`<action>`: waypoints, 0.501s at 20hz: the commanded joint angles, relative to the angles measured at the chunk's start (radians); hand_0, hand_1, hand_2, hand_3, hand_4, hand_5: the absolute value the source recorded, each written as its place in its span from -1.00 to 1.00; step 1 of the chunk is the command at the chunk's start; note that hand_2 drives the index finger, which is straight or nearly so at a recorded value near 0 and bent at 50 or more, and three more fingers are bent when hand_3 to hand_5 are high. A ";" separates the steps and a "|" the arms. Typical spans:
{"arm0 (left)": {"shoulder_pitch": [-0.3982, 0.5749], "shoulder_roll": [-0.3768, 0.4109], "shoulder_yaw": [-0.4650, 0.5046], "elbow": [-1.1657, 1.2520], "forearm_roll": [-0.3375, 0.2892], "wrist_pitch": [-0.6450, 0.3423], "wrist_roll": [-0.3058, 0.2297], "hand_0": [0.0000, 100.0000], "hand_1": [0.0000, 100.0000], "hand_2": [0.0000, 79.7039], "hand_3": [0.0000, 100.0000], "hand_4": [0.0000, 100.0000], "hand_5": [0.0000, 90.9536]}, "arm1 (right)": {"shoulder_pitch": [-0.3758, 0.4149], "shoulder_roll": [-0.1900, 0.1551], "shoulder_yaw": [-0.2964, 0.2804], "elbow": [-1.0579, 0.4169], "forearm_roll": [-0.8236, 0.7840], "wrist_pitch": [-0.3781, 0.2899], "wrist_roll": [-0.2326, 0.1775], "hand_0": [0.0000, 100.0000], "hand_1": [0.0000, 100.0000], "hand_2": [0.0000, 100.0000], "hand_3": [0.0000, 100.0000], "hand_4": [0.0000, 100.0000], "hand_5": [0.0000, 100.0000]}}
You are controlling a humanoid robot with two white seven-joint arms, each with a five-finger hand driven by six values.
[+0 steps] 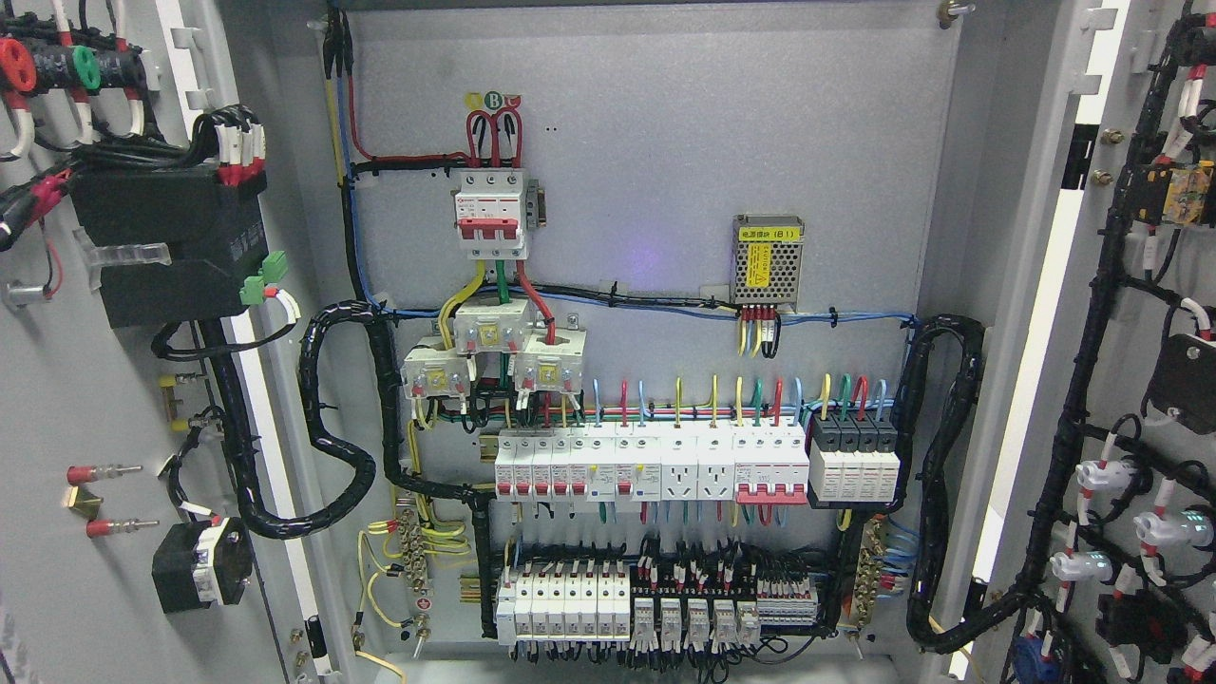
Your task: Open door with both hands
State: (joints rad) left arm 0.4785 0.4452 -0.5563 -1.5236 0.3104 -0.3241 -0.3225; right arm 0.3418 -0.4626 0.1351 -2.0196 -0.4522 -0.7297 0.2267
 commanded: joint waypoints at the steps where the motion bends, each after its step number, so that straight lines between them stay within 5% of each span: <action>1: 0.025 0.112 -0.018 -0.185 0.004 -0.047 0.003 -1.00 -1.00 -1.00 -1.00 -0.92 -1.00 | -0.001 -0.018 -0.077 -0.045 -0.031 -0.001 -0.004 -1.00 -1.00 -1.00 -1.00 -1.00 -1.00; 5: 0.005 0.093 0.067 -0.199 0.004 -0.047 0.003 -1.00 -1.00 -1.00 -1.00 -0.92 -1.00 | 0.003 -0.034 -0.084 -0.045 -0.031 0.007 -0.009 -1.00 -1.00 -1.00 -1.00 -1.00 -1.00; 10: -0.044 0.006 0.167 -0.201 -0.001 -0.050 0.003 -1.00 -1.00 -1.00 -1.00 -0.92 -1.00 | 0.057 -0.083 -0.083 -0.050 -0.031 0.007 -0.064 -1.00 -1.00 -1.00 -1.00 -1.00 -1.00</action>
State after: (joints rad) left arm 0.4747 0.4833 -0.5013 -1.6404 0.3126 -0.3696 -0.3163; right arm 0.3620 -0.4910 0.0862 -2.0475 -0.4783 -0.7243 0.1801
